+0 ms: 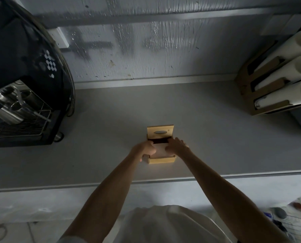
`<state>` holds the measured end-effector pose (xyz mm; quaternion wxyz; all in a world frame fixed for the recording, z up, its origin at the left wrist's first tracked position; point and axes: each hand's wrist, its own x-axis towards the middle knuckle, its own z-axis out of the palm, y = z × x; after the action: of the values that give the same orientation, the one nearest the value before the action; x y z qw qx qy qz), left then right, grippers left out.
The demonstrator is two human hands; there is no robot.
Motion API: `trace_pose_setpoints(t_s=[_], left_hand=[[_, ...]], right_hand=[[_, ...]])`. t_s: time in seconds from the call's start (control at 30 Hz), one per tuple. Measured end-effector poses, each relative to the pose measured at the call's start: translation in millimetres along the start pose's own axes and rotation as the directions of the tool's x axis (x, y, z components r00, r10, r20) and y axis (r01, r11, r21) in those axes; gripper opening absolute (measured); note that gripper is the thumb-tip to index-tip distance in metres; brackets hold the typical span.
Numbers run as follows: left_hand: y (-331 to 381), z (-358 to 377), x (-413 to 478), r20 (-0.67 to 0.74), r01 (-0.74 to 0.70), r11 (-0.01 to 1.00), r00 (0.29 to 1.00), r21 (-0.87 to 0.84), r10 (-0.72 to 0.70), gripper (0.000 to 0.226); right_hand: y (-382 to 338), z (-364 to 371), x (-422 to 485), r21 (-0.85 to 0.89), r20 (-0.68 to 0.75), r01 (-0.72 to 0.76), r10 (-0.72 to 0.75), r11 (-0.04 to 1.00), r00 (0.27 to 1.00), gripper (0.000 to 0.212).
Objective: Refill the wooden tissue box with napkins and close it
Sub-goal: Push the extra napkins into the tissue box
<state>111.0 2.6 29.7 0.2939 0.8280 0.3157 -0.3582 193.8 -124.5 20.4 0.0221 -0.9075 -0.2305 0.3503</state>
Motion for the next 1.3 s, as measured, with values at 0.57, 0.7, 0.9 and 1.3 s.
trace_pose_setpoints(t_s=[0.57,0.7,0.9,1.3], left_hand=[[-0.6,3.4,5.4,0.019,-0.037,0.999,0.999,-0.026,0.038,0.052],[-3.9,4.5,5.2,0.01,-0.064,0.997,0.998,-0.052,0.065,0.058],[-5.5,6.0,3.9,0.001,-0.08,0.992,0.997,-0.096,0.081,0.061],[-5.0,12.5,4.4,-0.102,-0.097,0.994,0.991,-0.059,0.091,0.054]], right_hand=[[-1.3,9.4,18.0,0.002,0.01,0.004,-0.004,1.0,1.0,0.041],[-1.0,9.7,21.6,-0.002,-0.028,0.024,-0.024,1.0,0.999,0.045],[0.8,17.6,31.4,0.006,-0.048,0.057,-0.056,0.998,0.997,0.042],[3.0,19.0,23.0,0.023,-0.092,0.031,-0.029,0.999,0.995,0.044]])
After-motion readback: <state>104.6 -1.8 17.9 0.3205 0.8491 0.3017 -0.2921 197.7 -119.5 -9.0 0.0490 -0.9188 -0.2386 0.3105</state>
